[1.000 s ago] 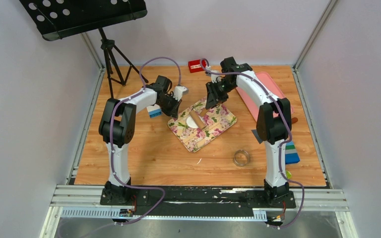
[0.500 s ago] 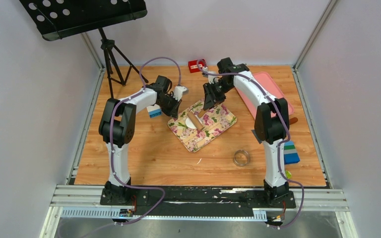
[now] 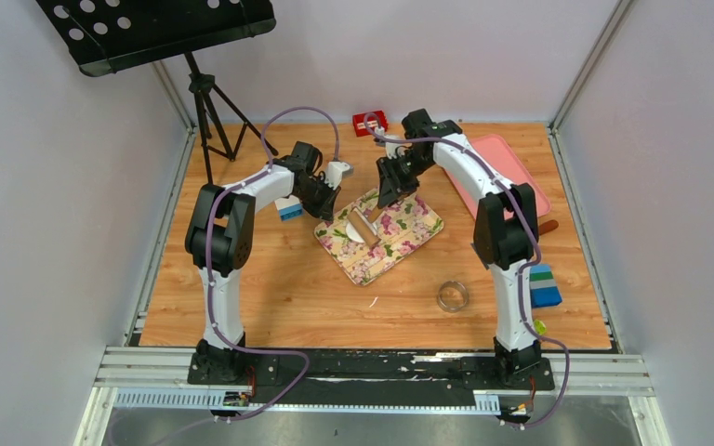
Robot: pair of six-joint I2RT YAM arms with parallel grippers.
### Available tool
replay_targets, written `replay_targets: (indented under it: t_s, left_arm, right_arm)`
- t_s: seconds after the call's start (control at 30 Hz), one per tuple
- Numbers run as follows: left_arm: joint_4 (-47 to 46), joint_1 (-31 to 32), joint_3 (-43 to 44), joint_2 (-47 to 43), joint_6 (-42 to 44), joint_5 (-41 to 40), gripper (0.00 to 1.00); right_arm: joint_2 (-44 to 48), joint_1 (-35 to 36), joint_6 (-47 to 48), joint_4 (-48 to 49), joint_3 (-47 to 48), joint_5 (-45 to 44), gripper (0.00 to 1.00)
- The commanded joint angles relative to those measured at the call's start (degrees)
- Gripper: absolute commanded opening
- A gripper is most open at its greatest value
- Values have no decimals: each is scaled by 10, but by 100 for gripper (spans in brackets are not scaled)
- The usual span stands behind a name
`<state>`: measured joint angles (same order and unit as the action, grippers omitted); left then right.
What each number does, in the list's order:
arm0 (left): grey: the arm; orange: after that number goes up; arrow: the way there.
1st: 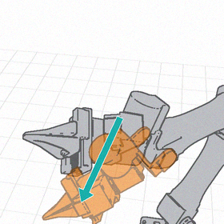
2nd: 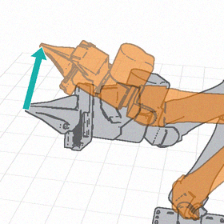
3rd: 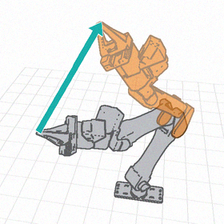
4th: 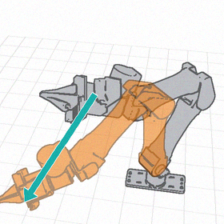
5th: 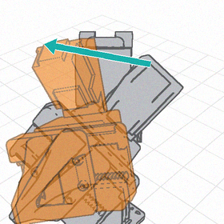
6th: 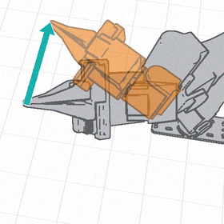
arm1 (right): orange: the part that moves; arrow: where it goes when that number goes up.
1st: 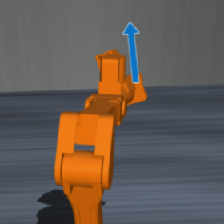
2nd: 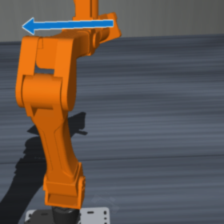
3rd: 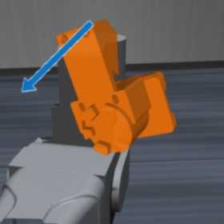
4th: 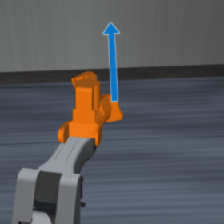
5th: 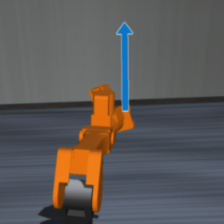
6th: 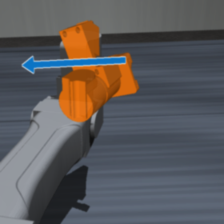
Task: Roll out the dumpling wrappers from the dough
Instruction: Flatten out the dough on the work surface.
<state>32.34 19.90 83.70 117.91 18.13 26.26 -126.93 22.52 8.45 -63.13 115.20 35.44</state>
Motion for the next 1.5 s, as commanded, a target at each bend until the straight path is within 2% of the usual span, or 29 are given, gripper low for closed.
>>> replay_targets:
  t_s: [0.0, 0.23, 1.47]
  left_arm:
    - [2, 7, 3, 11, 7, -11, 0]
    - [1, 7, 1, 9, 8, -11, 0]
    - [1, 7, 0, 9, 8, -10, 0]
  right_arm:
    - [-59, 24, 26, -14, -11, -113, 0]
    - [-62, 32, 26, -16, -8, -114, 0]
    - [-49, 33, 25, -23, 39, -4, 0]
